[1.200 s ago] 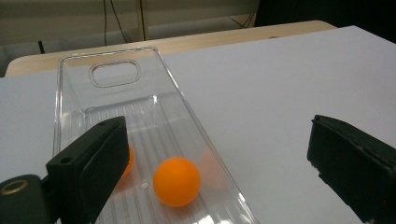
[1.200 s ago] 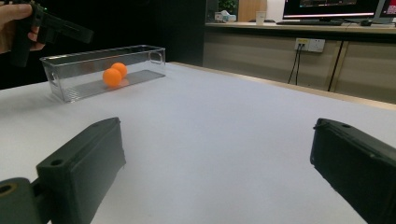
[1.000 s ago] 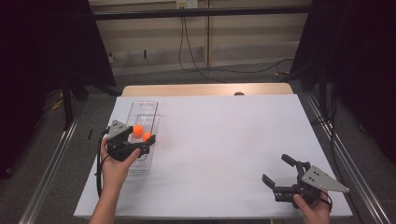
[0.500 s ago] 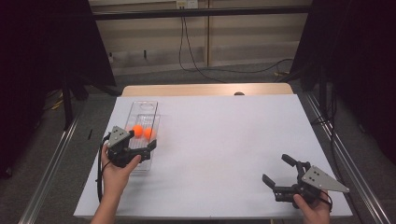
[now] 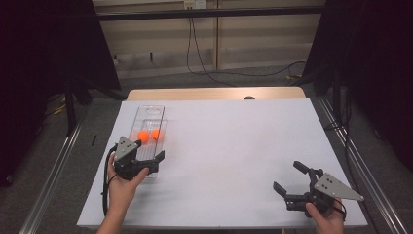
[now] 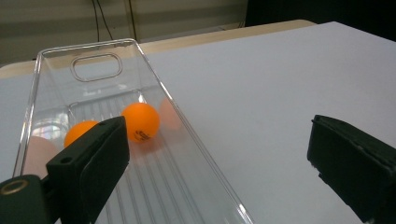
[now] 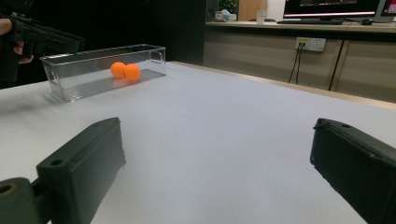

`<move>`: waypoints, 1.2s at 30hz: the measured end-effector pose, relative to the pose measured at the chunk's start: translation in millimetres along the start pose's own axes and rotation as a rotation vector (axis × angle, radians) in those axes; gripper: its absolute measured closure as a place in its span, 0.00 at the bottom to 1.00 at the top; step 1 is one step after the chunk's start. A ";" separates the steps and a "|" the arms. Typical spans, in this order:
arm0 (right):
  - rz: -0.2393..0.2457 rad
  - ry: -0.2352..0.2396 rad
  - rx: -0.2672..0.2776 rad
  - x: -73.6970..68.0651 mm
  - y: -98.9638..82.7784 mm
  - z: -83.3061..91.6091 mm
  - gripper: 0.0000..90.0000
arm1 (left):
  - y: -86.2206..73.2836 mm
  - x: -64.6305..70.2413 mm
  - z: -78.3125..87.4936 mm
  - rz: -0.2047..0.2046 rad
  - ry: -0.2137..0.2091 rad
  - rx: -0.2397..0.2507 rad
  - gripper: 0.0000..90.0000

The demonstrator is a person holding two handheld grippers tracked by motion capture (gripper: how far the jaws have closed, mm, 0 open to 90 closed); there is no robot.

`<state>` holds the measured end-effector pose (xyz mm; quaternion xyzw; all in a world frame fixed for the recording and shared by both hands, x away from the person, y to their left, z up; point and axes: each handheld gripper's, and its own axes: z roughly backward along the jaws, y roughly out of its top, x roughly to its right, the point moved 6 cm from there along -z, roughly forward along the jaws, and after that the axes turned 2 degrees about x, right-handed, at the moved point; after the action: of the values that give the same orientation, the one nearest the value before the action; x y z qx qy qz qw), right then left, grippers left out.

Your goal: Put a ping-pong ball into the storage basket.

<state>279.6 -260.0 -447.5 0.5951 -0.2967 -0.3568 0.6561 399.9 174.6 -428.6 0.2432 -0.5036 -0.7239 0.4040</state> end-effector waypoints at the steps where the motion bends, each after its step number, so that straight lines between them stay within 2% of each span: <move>1: -0.002 0.000 0.001 -0.1 0.1 0.0 0.02 | -0.4 0.4 0.1 -0.003 0.003 0.001 0.06; 7: -0.003 0.001 0.002 -0.1 0.1 0.0 0.03 | -5.4 3.0 0.0 -0.013 0.005 0.005 0.06; 15: 0.003 0.002 -0.001 0.0 -0.2 -0.3 0.02 | -10.0 4.6 0.4 -0.005 0.005 0.017 0.06; 16: 0.003 0.002 -0.001 0.1 -0.1 -0.4 0.03 | -10.2 5.1 0.3 0.005 0.000 0.021 0.06; 24: -0.001 0.002 0.001 -0.1 0.2 -0.1 0.02 | -14.4 6.8 2.4 -0.007 0.000 0.021 0.06; 36: 0.002 0.006 0.000 -0.8 0.2 -0.5 0.02 | -21.8 4.5 11.2 -0.002 0.013 0.070 0.06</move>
<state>279.5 -259.1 -447.4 0.5957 -0.2954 -0.3543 0.6575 381.4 180.5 -444.3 0.2622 -0.5259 -0.7046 0.3978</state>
